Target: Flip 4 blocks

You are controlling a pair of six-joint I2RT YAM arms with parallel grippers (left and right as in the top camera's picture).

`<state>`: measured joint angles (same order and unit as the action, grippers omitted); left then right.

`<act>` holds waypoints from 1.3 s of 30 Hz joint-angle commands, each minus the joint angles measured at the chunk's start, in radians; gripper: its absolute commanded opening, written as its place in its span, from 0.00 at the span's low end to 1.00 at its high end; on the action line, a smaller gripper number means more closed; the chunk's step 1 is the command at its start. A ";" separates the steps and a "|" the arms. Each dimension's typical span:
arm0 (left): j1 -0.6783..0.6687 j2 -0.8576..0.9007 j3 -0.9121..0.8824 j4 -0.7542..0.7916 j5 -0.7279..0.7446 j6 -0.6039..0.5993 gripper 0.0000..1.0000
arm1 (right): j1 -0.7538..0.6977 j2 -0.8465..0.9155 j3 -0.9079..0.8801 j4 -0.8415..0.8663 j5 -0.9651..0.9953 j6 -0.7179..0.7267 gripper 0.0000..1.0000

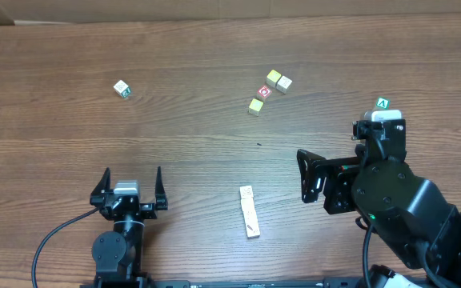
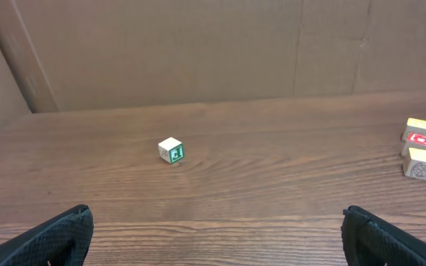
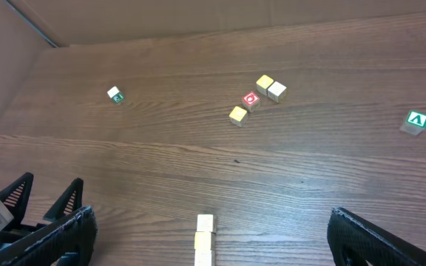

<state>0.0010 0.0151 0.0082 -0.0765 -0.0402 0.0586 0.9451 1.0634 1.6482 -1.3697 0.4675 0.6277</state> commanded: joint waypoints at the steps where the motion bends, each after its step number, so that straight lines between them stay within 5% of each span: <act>1: 0.006 -0.011 -0.003 0.002 0.008 0.005 1.00 | 0.003 -0.003 0.014 0.005 0.002 -0.007 1.00; 18: 0.006 -0.011 -0.003 0.002 0.008 0.005 1.00 | -0.013 -0.002 0.014 0.016 0.057 -0.008 1.00; 25: 0.006 -0.011 -0.003 0.001 0.008 0.005 1.00 | -0.371 -0.079 -0.064 0.268 -0.128 -0.069 1.00; 30: 0.006 -0.011 -0.003 0.002 0.008 0.005 1.00 | -0.682 -0.278 -0.378 0.732 -0.481 -0.244 1.00; 34: 0.006 -0.011 -0.003 0.001 0.008 0.005 1.00 | -0.809 -0.555 -0.798 1.084 -0.502 -0.243 1.00; 39: 0.006 -0.011 -0.003 0.002 0.008 0.005 1.00 | -0.875 -0.837 -1.197 1.274 -0.461 -0.236 1.00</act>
<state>0.0010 0.0147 0.0082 -0.0761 -0.0372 0.0589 0.1047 0.3519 0.6472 -0.1555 0.0139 0.4091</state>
